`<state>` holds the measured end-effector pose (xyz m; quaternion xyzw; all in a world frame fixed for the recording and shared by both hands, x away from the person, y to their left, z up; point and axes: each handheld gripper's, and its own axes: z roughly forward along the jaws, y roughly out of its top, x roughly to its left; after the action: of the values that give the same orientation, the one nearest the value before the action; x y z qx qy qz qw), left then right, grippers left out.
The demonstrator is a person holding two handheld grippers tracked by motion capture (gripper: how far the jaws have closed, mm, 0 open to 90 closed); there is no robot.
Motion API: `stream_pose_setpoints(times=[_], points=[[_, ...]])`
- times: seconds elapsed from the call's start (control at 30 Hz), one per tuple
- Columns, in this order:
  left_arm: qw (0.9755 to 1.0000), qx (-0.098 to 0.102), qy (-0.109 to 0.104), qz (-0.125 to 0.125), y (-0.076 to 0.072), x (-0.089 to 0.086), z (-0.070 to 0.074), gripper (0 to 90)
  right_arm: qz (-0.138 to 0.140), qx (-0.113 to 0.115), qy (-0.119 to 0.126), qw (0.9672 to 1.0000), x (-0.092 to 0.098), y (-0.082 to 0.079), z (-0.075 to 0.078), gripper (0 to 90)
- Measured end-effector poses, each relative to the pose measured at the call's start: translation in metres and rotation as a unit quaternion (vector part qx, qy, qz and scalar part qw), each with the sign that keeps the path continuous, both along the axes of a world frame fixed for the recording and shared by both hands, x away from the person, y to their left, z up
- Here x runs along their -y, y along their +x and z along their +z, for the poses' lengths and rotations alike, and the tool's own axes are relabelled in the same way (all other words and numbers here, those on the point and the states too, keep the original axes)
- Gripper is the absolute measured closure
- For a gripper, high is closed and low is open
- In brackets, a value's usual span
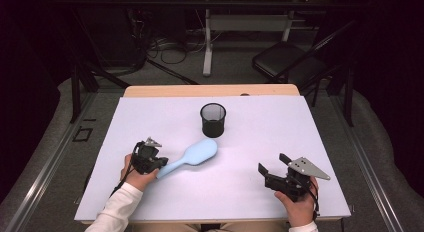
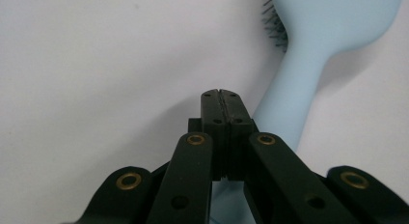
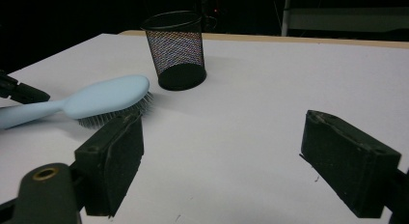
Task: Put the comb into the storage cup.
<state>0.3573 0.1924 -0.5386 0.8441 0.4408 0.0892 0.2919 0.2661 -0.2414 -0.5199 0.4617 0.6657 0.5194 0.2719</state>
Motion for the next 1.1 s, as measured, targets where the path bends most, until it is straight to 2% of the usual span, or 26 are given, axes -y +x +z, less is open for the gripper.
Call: stream_pose_setpoints(times=[0.1,0.5,0.63,1.1], points=[[1.0,0.005,0.002,0.001,-0.006,0.002,0.0,90.0,0.0,0.001,0.0,1.0,0.0,0.0,0.0,14.6],[0.9999,0.006,-0.003,-0.015,-0.025,0.007,-0.001,90.0,-0.001,0.0,0.002,1.0,0.002,-0.001,0.001,14.6],[0.9998,0.005,0.0,-0.02,-0.027,0.008,-0.002,90.0,-0.003,0.001,0.003,1.0,0.002,-0.001,0.001,14.6],[0.9999,0.015,0.0,-0.009,-0.025,0.005,-0.003,88.1,-0.001,0.002,0.001,1.0,0.002,-0.001,0.002,14.6]])
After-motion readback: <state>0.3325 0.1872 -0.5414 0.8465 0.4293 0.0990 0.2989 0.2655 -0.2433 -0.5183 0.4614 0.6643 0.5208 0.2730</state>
